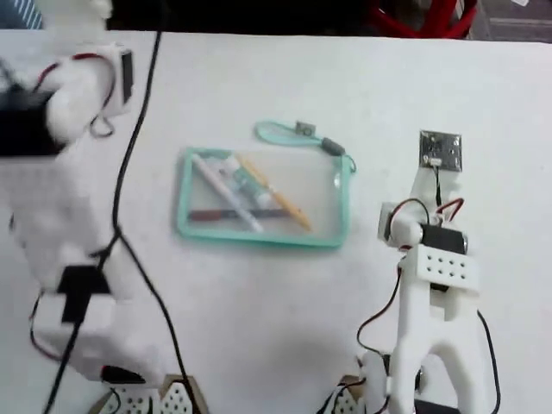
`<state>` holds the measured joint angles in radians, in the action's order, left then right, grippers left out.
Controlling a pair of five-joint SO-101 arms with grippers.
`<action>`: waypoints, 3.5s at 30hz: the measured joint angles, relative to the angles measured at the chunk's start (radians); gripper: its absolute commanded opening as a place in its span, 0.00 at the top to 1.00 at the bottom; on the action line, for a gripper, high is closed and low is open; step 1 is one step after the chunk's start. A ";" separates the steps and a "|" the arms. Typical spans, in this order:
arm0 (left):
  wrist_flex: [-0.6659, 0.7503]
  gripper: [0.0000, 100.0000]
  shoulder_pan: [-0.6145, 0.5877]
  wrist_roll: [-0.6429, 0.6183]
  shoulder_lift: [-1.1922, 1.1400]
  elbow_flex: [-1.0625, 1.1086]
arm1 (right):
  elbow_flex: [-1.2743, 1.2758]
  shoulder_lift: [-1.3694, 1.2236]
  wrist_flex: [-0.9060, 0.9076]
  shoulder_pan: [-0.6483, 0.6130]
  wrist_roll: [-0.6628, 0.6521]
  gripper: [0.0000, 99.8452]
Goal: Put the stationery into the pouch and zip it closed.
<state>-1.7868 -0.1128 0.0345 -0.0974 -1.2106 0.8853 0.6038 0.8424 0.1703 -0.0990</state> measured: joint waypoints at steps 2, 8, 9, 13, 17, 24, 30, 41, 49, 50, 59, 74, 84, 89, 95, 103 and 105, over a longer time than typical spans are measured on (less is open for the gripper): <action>0.000 0.97 0.000 0.000 0.124 0.017 | -0.064 0.041 0.081 -0.026 0.000 0.97; -0.002 0.97 -0.002 0.084 0.459 0.199 | -0.339 0.196 0.356 -0.172 0.000 0.97; -0.002 0.97 -0.002 0.106 0.506 0.235 | -0.394 0.226 0.396 -0.196 0.000 0.97; -0.002 0.97 -0.002 0.150 0.704 0.344 | -0.624 0.333 0.528 -0.282 0.000 0.97; -0.002 0.97 -0.002 0.157 0.893 0.410 | -0.816 0.459 0.621 -0.345 0.000 0.98; 0.006 0.97 0.000 0.120 1.189 0.704 | -0.942 0.706 0.689 -0.384 0.000 0.97; 0.209 0.97 0.000 0.005 1.525 1.102 | -0.953 0.925 0.697 -0.324 0.002 0.97; 0.532 0.97 0.000 -0.003 1.898 1.904 | -0.776 1.189 0.775 -0.121 0.002 0.97; 0.812 0.97 -0.002 0.035 1.926 2.282 | -0.402 1.201 0.664 -0.114 0.000 0.97; 0.856 0.97 -0.002 0.054 1.926 2.332 | -0.361 1.201 0.628 -0.114 0.000 0.97; 1.283 0.97 -0.002 0.097 1.909 2.863 | 0.262 1.200 0.103 -0.117 0.000 0.97; 0.769 0.97 -0.003 0.097 1.906 2.908 | 0.796 1.186 0.066 -0.107 0.000 0.98; 0.571 0.98 -0.003 0.069 1.906 2.908 | 0.796 1.185 0.414 -0.109 0.000 0.98; 0.511 0.98 -0.009 0.069 1.906 2.908 | 0.796 1.185 0.417 -0.109 0.000 0.98; 0.509 0.97 -0.009 0.066 1.906 2.908 | 0.796 1.185 0.417 -0.109 0.000 0.98; 0.509 0.97 -0.009 0.063 1.906 2.908 | 0.796 1.185 0.417 -0.109 0.000 0.98; 0.509 0.97 -0.009 0.063 1.906 2.908 | 0.796 1.185 0.417 -0.109 0.000 0.98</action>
<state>-1.2774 -0.1220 0.0974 1.8082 1.6970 1.6817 1.7883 1.2597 0.0614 -0.0990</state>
